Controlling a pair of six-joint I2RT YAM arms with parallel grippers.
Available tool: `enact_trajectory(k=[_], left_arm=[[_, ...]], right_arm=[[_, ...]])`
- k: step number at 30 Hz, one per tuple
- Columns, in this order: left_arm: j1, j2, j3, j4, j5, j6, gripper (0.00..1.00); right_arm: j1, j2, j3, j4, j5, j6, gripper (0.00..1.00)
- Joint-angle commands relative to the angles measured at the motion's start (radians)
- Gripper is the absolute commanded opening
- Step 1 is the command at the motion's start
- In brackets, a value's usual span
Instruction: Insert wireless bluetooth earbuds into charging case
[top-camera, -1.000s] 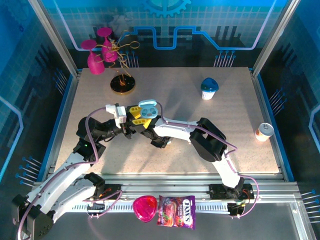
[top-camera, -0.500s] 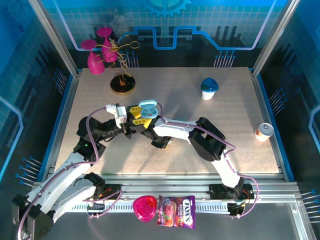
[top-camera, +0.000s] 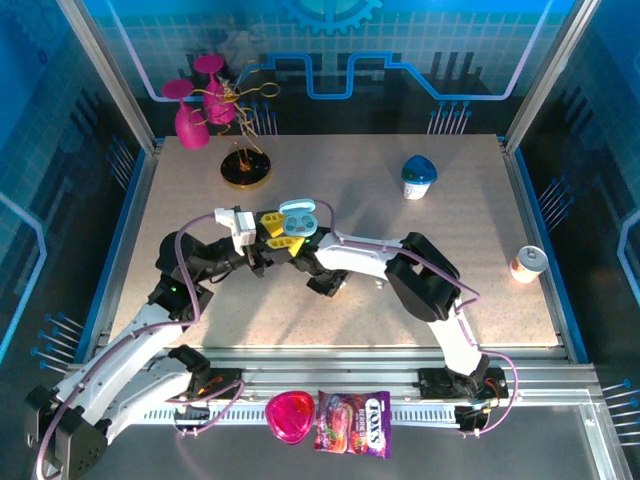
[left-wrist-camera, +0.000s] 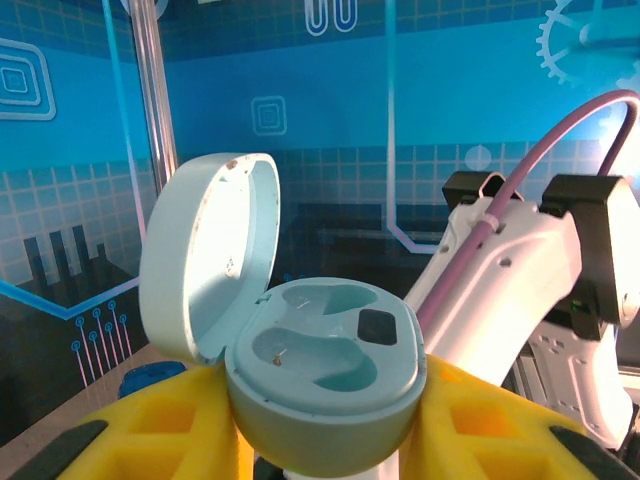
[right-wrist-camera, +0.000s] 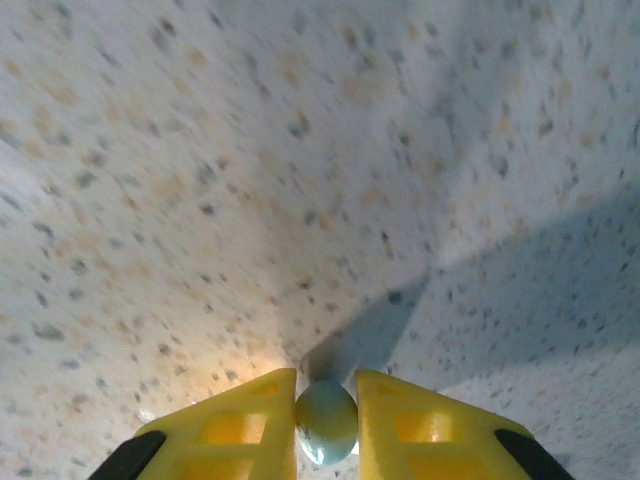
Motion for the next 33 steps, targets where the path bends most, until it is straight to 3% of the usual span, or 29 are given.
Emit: enact_trajectory(k=[1, 8, 13, 15, 22, 33], left_arm=[[0.005, 0.004, 0.010, 0.031, -0.014, 0.005, 0.31], [0.006, 0.027, -0.005, 0.061, -0.016, -0.006, 0.31], [0.005, 0.052, -0.006, 0.084, -0.008, -0.023, 0.31], [0.005, 0.058, -0.006, 0.090, -0.005, -0.028, 0.31], [0.005, 0.066, -0.015, 0.097, -0.002, -0.036, 0.31], [0.003, 0.099, -0.040, 0.117, 0.005, -0.056, 0.31]], right_arm=[[-0.062, -0.131, -0.063, 0.070, -0.133, 0.046, 0.19], [-0.223, -0.347, -0.247, 0.248, -0.475, 0.135, 0.16], [-0.384, -0.517, -0.447, 0.496, -0.821, 0.279, 0.13], [-0.429, -0.557, -0.494, 0.548, -0.893, 0.319, 0.13], [-0.533, -0.656, -0.606, 0.704, -1.084, 0.453, 0.14], [-0.610, -0.796, -0.683, 0.802, -1.228, 0.583, 0.15]])
